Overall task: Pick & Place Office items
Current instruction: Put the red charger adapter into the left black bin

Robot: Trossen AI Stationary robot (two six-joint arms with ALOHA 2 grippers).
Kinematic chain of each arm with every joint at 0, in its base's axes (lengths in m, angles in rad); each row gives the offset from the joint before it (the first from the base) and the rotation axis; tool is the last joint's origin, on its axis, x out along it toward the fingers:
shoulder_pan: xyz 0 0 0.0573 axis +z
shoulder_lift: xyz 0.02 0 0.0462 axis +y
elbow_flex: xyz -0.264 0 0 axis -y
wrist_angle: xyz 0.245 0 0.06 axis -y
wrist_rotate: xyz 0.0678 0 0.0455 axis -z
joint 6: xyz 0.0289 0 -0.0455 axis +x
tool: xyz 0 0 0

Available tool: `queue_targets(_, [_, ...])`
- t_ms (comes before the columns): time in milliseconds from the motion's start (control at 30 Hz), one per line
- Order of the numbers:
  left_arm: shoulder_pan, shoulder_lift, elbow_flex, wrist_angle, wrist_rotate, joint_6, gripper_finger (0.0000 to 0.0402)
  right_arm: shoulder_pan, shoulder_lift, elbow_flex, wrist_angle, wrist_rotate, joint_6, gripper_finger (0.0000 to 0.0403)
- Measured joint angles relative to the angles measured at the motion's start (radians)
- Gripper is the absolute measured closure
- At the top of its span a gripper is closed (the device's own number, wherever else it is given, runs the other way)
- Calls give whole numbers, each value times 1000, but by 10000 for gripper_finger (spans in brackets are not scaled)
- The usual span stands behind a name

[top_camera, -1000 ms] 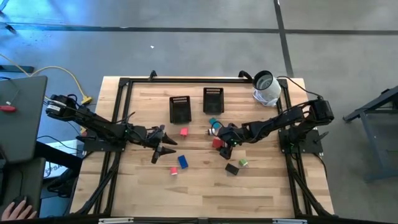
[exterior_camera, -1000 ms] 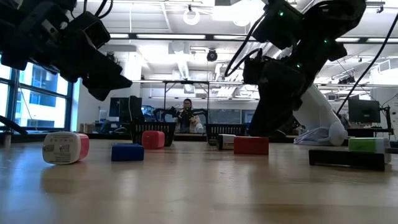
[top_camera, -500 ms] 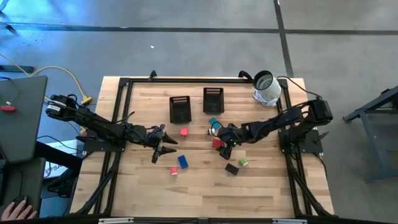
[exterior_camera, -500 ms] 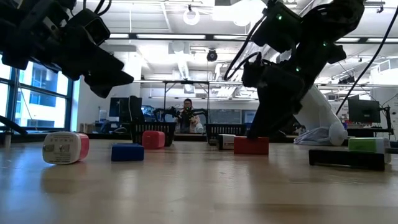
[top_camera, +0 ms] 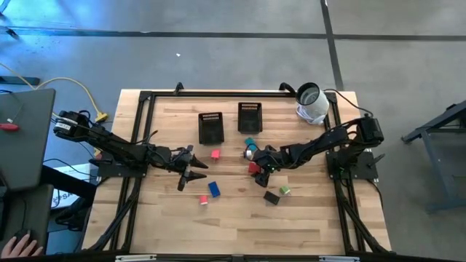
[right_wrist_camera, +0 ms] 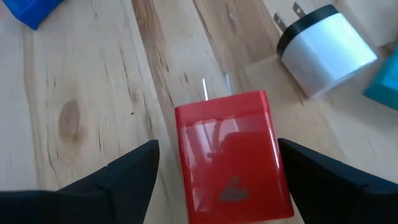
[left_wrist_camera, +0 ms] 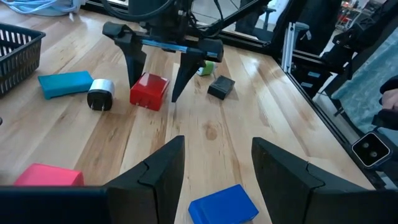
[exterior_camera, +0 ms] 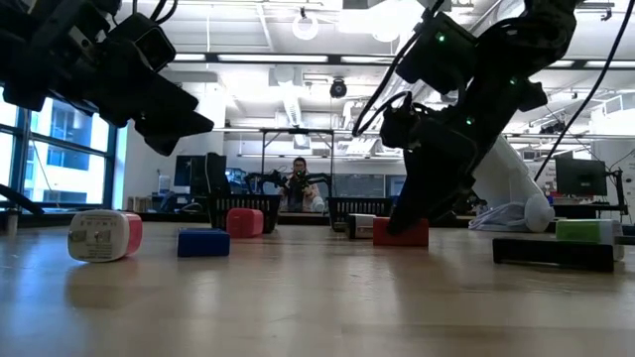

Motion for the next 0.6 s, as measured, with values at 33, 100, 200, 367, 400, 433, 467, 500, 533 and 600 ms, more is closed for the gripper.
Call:
queue_targets(33, [0,0,0,0,0,0,220,-1,0,0,-1,-6,1,104])
queue_targets(100, [0,0,0,0,0,0,220,-2,-1,0,-4,-4,1,132])
queue_targets(200, [0,0,0,0,0,0,220,-5,-5,-1,-8,-8,-5,197])
queue_targets(367, [0,0,0,0,0,-1,220,-10,-4,-1,-5,-29,-21,207])
queue_targets(400, [0,0,0,0,0,-1,220,-10,-4,-2,-5,-29,-22,207])
queue_targets(433, [0,0,0,0,0,-1,220,-10,-4,-2,-5,-29,-23,207])
queue_targets(467, [0,0,0,0,0,-1,220,-10,-3,-2,-5,-29,-23,207])
queue_targets(500, [0,0,0,0,0,-1,220,-10,-3,-2,-5,-29,-23,207])
queue_targets(533, [0,0,0,0,0,0,220,-10,-3,-2,-4,-29,-23,207])
queue_targets(600, [0,0,0,0,0,0,220,-10,-3,-3,6,-31,-23,207])
